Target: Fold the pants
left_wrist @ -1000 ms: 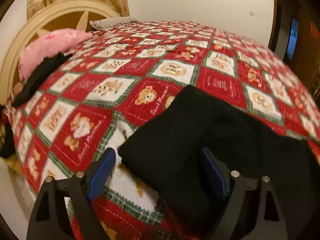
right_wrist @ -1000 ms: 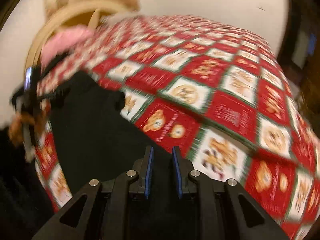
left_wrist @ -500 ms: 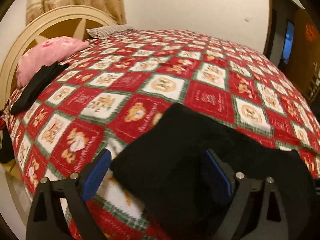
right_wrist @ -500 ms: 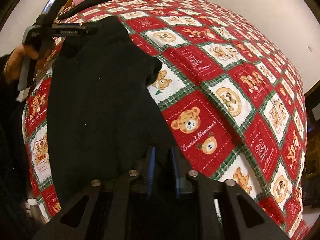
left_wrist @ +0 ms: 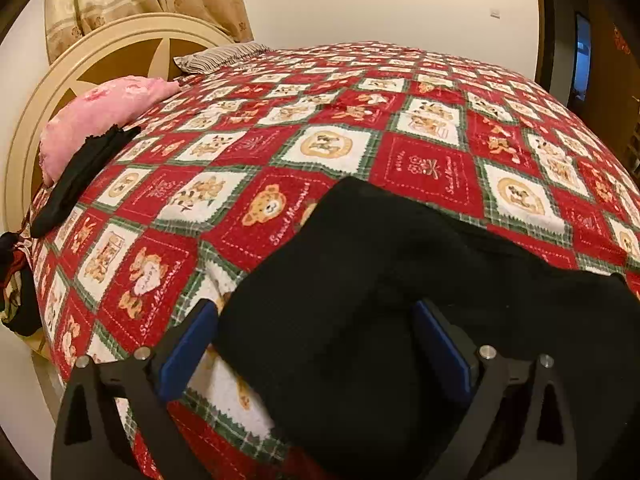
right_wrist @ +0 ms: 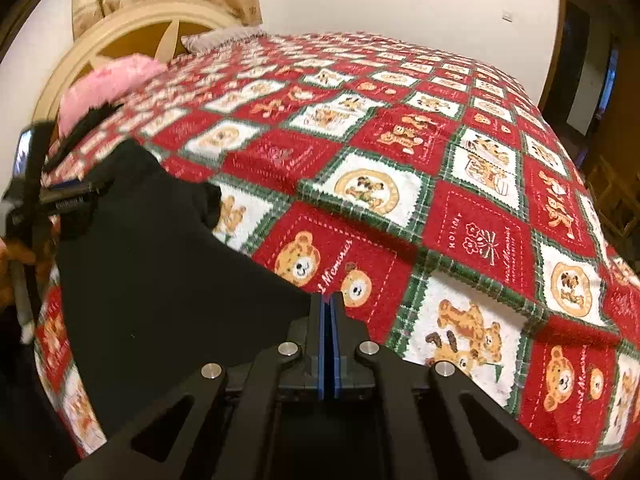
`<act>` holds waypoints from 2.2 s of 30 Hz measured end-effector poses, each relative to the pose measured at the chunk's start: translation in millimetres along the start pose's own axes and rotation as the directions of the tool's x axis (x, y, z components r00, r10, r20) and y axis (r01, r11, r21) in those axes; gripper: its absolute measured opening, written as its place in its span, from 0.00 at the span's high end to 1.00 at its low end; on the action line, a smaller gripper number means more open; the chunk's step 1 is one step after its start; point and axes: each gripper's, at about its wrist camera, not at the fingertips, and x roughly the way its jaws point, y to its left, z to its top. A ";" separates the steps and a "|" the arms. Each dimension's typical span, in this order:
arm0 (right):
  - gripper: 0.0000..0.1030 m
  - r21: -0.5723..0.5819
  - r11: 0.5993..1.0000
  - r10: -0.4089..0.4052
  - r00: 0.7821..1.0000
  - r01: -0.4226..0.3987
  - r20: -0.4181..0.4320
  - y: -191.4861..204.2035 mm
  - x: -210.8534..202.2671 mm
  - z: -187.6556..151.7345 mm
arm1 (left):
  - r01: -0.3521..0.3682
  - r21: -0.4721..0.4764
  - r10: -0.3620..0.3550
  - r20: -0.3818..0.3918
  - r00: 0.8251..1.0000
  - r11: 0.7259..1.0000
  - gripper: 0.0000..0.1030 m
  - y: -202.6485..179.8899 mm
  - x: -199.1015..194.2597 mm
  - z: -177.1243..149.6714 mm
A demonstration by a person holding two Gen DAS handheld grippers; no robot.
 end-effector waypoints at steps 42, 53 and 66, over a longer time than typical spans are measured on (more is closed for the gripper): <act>0.49 0.964 0.253 -0.621 0.778 0.079 0.099 -177.1 -341.9 -313.2 | 0.635 0.563 -0.686 -0.156 0.710 0.529 0.03 -300.0 -204.1 -50.6; 0.49 0.970 0.203 -0.560 0.828 0.137 0.000 -174.6 -288.8 -308.0 | 0.622 0.601 -0.681 -0.169 0.712 0.501 0.03 -370.6 -218.0 -79.6; 0.90 0.965 0.209 -0.574 0.819 0.159 -0.011 -191.1 -269.5 -297.2 | 0.624 0.554 -0.642 -0.197 0.741 0.551 0.00 -383.0 -193.7 -94.3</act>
